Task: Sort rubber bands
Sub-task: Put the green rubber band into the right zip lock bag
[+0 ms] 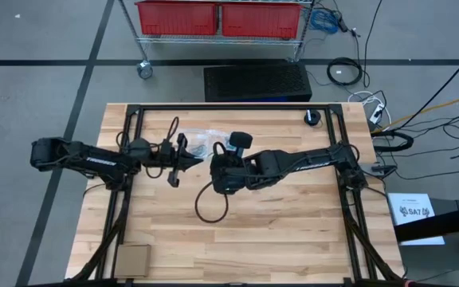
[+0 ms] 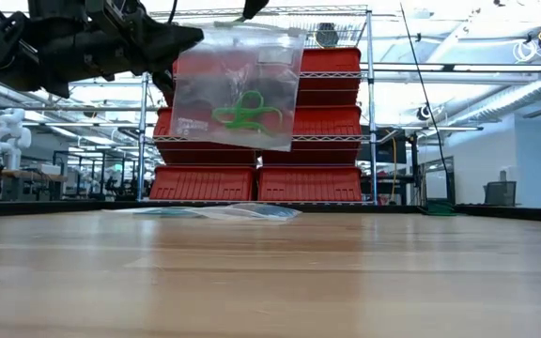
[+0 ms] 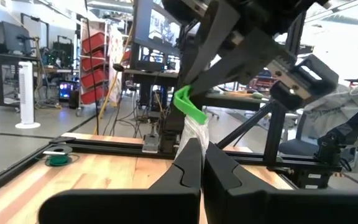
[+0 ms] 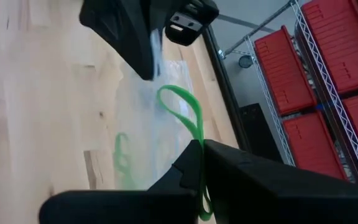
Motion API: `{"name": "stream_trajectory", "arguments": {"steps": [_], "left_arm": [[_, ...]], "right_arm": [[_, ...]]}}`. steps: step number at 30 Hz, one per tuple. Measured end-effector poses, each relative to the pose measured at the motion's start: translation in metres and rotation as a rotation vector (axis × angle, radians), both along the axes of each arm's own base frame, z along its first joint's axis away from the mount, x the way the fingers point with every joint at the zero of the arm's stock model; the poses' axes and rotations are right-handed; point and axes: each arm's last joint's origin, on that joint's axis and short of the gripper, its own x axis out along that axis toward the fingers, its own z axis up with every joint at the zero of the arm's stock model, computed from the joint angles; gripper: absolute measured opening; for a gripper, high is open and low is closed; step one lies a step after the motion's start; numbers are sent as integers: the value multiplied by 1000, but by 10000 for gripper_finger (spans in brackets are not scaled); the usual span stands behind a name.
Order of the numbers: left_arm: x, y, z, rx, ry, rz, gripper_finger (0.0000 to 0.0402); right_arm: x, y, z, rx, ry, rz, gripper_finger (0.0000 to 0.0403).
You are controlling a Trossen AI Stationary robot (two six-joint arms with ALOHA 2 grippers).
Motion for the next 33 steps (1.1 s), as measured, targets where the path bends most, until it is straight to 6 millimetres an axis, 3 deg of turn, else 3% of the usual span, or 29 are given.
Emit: {"name": "stream_trajectory", "arguments": {"steps": [12,26,33], "left_arm": [[0,0,0,-5,3,17,0],[0,0,1,-3,-2,1,0],[1,0,3,-1,-7,-7,0]], "right_arm": [[3,0,-4,103,7,38,0],[12,-32,-15,167,74,22,0],[17,-40,-22,331,107,94,9]]}}
